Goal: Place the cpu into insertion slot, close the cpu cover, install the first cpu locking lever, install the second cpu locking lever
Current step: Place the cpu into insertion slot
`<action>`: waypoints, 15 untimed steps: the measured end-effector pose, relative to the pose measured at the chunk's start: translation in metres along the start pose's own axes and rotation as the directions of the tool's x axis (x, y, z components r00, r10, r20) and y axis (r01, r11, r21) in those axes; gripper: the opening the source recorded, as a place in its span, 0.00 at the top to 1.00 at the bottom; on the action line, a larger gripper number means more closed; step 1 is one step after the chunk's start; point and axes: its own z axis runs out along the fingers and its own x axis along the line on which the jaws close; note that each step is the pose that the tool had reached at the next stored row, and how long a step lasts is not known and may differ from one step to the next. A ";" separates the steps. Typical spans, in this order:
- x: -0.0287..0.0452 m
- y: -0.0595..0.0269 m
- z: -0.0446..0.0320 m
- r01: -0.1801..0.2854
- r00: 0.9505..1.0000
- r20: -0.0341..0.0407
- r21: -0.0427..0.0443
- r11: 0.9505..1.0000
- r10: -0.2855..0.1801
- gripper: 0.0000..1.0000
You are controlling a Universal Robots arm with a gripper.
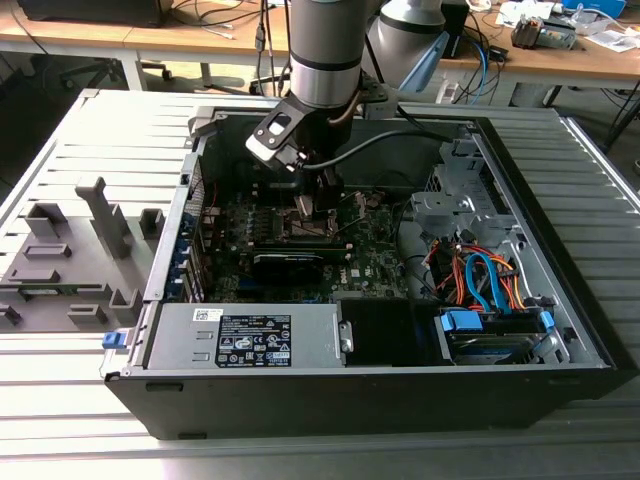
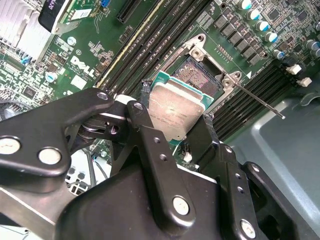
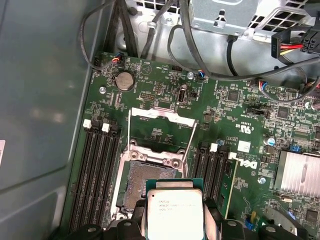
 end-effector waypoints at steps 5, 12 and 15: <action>0.0000 0.0000 0.0001 -0.018 1.000 0.000 0.000 1.000 0.018 0.46; 0.0000 0.0000 0.0004 -0.041 0.999 0.001 0.000 0.999 0.041 0.46; 0.0000 0.0000 0.0005 -0.048 0.999 0.001 0.000 0.999 0.048 0.46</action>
